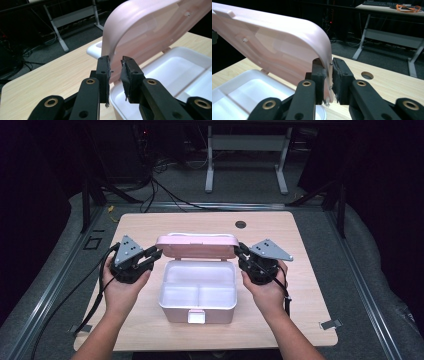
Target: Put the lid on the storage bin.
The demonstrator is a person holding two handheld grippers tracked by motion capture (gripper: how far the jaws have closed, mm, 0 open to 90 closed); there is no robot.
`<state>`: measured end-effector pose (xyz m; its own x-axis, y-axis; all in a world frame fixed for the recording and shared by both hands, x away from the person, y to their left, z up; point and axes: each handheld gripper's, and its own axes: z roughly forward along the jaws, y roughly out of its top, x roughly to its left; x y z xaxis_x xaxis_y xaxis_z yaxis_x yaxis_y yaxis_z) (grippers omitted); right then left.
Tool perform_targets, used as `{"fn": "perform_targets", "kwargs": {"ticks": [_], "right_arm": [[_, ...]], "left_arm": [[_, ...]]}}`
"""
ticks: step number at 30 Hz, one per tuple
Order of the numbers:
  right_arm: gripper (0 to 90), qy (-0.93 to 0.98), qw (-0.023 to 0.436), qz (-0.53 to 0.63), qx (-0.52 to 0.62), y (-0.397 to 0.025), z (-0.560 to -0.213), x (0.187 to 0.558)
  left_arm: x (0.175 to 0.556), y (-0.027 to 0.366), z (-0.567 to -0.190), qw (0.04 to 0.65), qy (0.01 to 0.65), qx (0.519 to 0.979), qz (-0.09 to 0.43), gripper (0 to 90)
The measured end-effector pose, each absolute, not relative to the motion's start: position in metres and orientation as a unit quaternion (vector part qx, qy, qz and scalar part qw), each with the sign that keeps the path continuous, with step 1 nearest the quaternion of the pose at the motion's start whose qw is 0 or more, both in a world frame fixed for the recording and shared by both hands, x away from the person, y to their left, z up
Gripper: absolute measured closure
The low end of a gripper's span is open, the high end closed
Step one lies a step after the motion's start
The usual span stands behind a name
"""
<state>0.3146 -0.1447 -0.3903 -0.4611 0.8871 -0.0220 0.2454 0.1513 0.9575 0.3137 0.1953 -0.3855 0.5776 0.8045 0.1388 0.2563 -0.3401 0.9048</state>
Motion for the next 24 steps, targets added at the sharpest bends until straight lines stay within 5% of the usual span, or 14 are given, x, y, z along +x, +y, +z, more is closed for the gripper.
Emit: {"fn": "perform_targets", "kwargs": {"ticks": [24], "right_arm": [[70.4, 0.711, 0.255, 0.524, 0.393, -0.154, -0.429, 0.26]], "left_arm": [[0.267, 0.207, -0.417, 0.472, 0.326, 0.776, 0.262, 73.6]]}}
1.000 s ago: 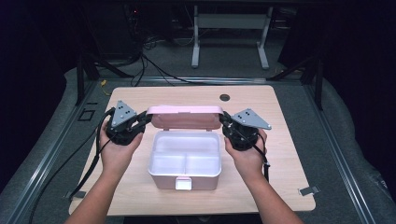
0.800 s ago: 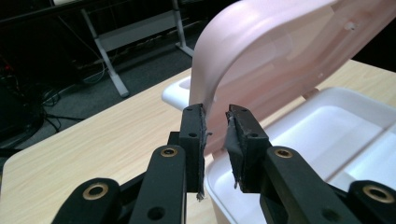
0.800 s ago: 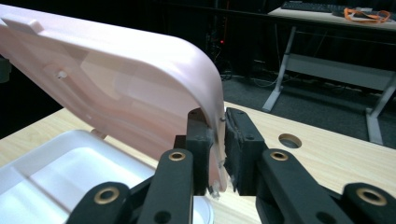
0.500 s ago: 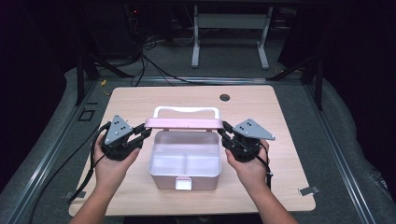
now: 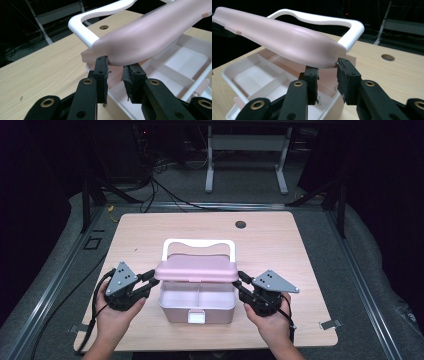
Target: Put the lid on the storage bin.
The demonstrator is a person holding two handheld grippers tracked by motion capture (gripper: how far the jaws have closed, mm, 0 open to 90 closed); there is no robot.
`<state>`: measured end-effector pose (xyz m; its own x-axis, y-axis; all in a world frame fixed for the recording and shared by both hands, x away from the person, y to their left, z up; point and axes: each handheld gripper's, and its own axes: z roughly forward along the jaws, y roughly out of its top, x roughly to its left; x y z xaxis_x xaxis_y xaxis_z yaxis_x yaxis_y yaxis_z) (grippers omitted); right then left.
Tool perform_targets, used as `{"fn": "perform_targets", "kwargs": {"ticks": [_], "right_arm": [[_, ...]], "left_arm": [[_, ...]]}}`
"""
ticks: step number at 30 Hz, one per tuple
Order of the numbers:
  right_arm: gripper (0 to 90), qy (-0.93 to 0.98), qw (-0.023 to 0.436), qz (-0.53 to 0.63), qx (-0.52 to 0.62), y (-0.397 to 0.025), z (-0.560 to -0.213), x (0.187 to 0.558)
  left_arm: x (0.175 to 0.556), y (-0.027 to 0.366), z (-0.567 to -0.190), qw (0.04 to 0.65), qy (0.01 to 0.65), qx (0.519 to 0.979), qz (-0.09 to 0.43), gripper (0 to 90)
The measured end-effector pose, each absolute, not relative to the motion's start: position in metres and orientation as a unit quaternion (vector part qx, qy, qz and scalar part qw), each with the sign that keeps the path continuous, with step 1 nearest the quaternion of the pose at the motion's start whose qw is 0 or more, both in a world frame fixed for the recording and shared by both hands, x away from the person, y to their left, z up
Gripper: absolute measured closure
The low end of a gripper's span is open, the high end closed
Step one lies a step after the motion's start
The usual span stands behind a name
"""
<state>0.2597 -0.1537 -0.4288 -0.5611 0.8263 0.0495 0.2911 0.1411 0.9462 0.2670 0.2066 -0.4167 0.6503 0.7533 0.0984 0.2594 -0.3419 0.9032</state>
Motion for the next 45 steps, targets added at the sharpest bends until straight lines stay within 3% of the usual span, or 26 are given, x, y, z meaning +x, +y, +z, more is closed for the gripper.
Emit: {"fn": "perform_targets", "kwargs": {"ticks": [45], "right_arm": [[66.5, 0.75, 0.224, 0.498, 0.374, -0.162, -0.463, 0.228]], "left_arm": [[0.242, 0.223, -0.448, 0.454, 0.344, 0.788, 0.234, 75.2]]}}
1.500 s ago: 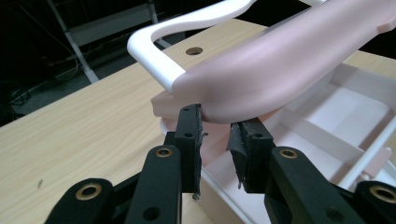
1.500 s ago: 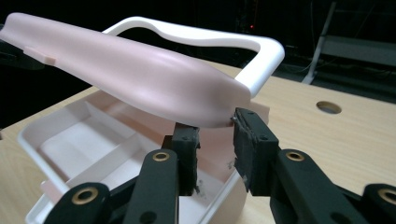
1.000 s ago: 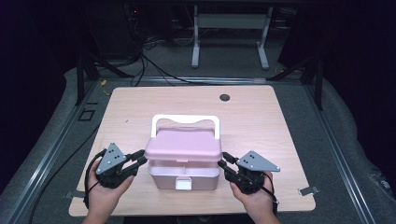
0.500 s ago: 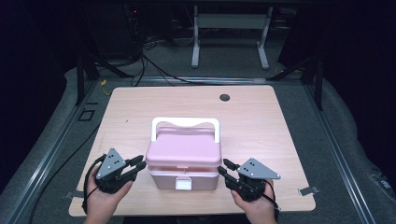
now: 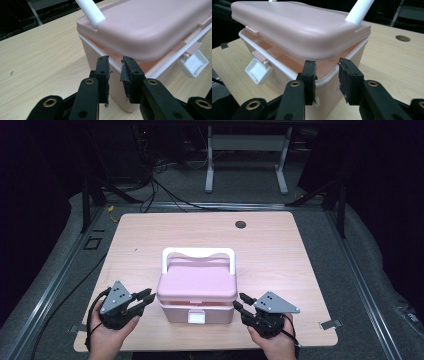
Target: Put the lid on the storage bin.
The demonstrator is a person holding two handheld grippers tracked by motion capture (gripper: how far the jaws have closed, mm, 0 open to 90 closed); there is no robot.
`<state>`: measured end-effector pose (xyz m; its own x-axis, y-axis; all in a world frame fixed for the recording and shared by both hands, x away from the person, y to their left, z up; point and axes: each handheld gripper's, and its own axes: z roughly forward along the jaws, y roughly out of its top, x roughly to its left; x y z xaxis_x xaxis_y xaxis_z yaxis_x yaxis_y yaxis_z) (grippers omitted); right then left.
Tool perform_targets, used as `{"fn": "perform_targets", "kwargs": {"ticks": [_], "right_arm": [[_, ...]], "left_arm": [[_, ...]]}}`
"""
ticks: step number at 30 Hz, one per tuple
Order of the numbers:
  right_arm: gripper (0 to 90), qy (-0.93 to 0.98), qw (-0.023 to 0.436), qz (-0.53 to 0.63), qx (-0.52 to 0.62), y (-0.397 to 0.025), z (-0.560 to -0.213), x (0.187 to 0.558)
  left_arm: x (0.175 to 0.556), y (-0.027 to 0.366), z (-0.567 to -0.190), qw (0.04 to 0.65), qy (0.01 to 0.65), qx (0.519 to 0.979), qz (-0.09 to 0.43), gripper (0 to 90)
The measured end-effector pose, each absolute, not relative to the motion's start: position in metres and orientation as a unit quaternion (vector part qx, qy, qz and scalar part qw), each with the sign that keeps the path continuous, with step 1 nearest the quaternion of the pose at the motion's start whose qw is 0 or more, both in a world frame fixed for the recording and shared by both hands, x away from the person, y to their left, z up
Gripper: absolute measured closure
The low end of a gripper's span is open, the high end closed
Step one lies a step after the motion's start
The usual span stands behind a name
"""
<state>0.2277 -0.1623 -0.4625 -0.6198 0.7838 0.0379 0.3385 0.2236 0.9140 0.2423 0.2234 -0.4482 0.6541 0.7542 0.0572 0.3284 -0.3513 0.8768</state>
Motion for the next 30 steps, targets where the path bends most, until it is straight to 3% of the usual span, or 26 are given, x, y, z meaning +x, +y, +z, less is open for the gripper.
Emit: {"fn": "perform_targets", "kwargs": {"ticks": [10, 20, 30], "right_arm": [[65.2, 0.755, 0.215, 0.488, 0.382, -0.175, -0.466, 0.219], [64.7, 0.738, 0.216, 0.488, 0.412, -0.191, -0.467, 0.234], [59.4, 0.72, 0.235, 0.478, 0.445, -0.204, -0.473, 0.255]], "left_arm": [[0.242, 0.232, -0.452, 0.448, 0.355, 0.786, 0.235, 74.5], [0.251, 0.245, -0.458, 0.447, 0.38, 0.776, 0.232, 73.1], [0.26, 0.259, -0.478, 0.439, 0.404, 0.769, 0.23, 62.6]]}}
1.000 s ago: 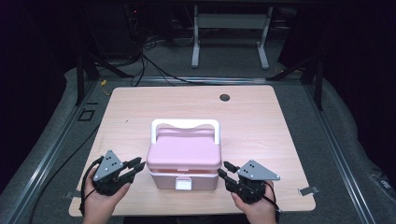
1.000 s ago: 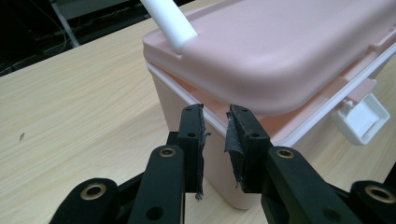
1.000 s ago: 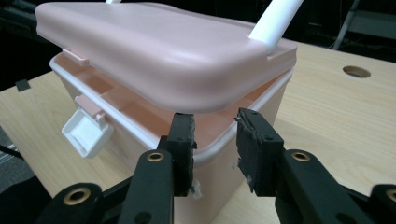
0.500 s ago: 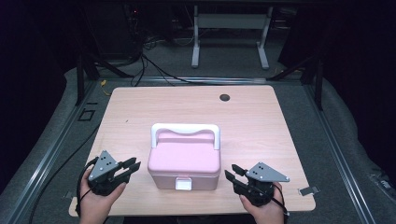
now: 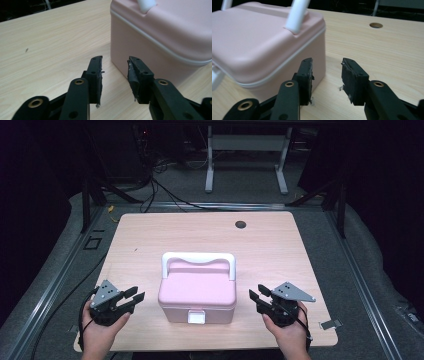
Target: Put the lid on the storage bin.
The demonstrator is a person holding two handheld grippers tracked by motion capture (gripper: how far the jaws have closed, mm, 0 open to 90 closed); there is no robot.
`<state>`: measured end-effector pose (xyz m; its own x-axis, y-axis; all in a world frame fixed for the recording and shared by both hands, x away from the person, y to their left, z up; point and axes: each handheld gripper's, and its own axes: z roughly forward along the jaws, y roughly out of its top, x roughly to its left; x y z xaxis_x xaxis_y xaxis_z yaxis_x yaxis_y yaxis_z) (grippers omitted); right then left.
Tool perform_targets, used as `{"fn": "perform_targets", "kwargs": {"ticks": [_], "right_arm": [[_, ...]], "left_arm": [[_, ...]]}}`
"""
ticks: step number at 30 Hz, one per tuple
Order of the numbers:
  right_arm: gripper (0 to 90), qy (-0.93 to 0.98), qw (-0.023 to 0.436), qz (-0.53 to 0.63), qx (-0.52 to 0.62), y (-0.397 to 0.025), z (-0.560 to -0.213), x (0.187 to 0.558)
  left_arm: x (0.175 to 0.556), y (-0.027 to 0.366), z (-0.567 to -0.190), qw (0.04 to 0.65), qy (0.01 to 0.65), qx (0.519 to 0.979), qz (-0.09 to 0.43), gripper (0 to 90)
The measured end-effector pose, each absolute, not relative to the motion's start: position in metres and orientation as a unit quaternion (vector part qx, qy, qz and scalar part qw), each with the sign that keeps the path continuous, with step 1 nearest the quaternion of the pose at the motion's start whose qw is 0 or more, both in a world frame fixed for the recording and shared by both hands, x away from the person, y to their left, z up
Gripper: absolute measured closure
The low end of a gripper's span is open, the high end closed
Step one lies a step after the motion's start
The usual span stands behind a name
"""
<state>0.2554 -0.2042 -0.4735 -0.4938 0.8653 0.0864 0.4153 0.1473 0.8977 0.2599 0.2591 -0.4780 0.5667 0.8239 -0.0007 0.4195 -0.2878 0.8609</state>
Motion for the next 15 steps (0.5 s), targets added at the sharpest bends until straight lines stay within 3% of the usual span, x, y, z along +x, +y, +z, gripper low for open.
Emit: {"fn": "perform_targets", "kwargs": {"ticks": [7, 15], "right_arm": [[53.2, 0.728, 0.253, 0.44, 0.462, -0.213, -0.502, 0.262], [50.2, 0.749, 0.249, 0.41, 0.456, -0.212, -0.52, 0.271]], "left_arm": [[0.266, 0.268, -0.499, 0.43, 0.421, 0.768, 0.217, 54.2], [0.269, 0.271, -0.513, 0.421, 0.423, 0.774, 0.209, 53.8]]}}
